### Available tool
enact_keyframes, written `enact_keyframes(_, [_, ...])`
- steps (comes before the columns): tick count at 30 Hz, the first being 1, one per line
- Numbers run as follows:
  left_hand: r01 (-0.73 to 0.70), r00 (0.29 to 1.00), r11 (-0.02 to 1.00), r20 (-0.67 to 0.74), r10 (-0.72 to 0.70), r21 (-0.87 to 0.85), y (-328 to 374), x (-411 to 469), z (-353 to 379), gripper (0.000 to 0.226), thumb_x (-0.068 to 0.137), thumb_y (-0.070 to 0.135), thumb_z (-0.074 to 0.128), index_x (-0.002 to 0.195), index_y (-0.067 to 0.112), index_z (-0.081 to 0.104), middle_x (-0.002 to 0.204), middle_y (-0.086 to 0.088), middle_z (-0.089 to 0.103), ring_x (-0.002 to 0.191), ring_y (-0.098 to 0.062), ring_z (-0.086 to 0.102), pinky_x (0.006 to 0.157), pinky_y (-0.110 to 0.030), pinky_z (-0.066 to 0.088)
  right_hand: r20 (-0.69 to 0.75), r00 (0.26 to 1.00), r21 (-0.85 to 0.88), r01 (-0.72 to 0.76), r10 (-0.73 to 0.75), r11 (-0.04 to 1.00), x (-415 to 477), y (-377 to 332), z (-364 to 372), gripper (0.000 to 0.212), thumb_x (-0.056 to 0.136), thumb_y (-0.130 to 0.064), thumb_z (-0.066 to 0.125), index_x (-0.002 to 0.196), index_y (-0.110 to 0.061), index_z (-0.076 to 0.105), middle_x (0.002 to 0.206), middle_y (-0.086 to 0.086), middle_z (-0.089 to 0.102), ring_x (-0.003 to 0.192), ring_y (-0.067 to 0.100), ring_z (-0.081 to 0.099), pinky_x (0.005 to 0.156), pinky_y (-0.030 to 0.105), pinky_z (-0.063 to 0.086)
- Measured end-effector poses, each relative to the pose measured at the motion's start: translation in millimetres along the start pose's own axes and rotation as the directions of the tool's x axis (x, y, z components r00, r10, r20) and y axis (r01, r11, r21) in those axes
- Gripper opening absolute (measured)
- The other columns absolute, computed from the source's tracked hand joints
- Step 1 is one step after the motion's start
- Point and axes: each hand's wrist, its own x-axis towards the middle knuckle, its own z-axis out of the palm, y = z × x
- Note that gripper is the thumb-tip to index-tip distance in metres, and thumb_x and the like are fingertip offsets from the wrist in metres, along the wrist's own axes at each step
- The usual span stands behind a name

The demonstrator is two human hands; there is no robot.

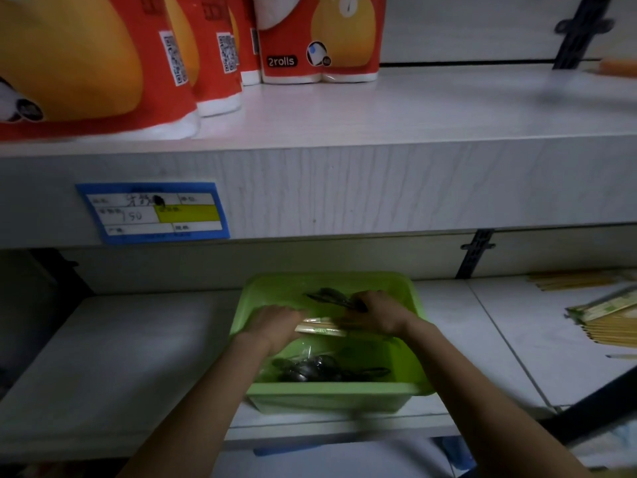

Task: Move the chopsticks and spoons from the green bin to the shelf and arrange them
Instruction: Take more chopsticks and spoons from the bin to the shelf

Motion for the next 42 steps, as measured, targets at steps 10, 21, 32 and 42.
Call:
enact_keyframes(10, [-0.039, 0.997, 0.974, -0.078, 0.022, -0.223, -13, -7, -33, 0.033, 0.092, 0.046, 0.046, 0.109, 0.019, 0.057, 0.109, -0.006, 0.064, 0.097, -0.025, 0.059, 0.067, -0.027, 0.036, -0.247, 0.969, -0.037, 0.019, -0.028, 0.999, -30, -7, -35, 0.035, 0.093, -0.033, 0.05, 0.061, -0.025, 0.039, 0.061, -0.005, 0.043, 0.069, 0.022, 0.046, 0.052, 0.026, 0.027])
enact_keyframes(21, [-0.208, 0.975, 0.952, -0.125, 0.183, -0.226, 3, -33, -93, 0.029, 0.088, 0.052, 0.047, 0.099, 0.027, 0.056, 0.087, 0.005, 0.059, 0.074, -0.015, 0.055, 0.065, -0.028, 0.042, -0.485, 0.87, 0.056, -0.07, 0.088, 0.996, -140, 9, -50, 0.021, 0.091, -0.031, 0.053, 0.086, -0.014, 0.064, 0.071, 0.003, 0.062, 0.064, 0.013, 0.055, 0.058, 0.027, 0.036])
enact_keyframes(32, [-0.483, 0.873, 0.844, -0.05, 0.486, -0.233, 109, -44, -119, 0.017, 0.088, 0.043, 0.054, 0.072, 0.036, 0.051, 0.078, 0.01, 0.059, 0.075, -0.012, 0.058, 0.071, -0.037, 0.049, -0.457, 0.847, 0.173, -0.218, 0.274, 0.961, -275, 66, -54, 0.017, 0.09, -0.032, 0.053, 0.087, -0.019, 0.063, 0.063, -0.003, 0.051, 0.055, 0.0, 0.049, 0.052, 0.018, 0.037])
enact_keyframes(42, [-0.596, 0.797, 0.783, -0.012, 0.604, -0.177, 269, -39, -121, 0.021, 0.09, 0.047, 0.047, 0.073, 0.037, 0.045, 0.077, 0.013, 0.049, 0.079, -0.014, 0.053, 0.072, -0.035, 0.044, -0.453, 0.81, 0.265, -0.277, 0.373, 0.924, -394, 177, -76, 0.016, 0.089, -0.034, 0.053, 0.09, -0.021, 0.063, 0.07, 0.008, 0.053, 0.061, 0.017, 0.047, 0.059, 0.031, 0.038])
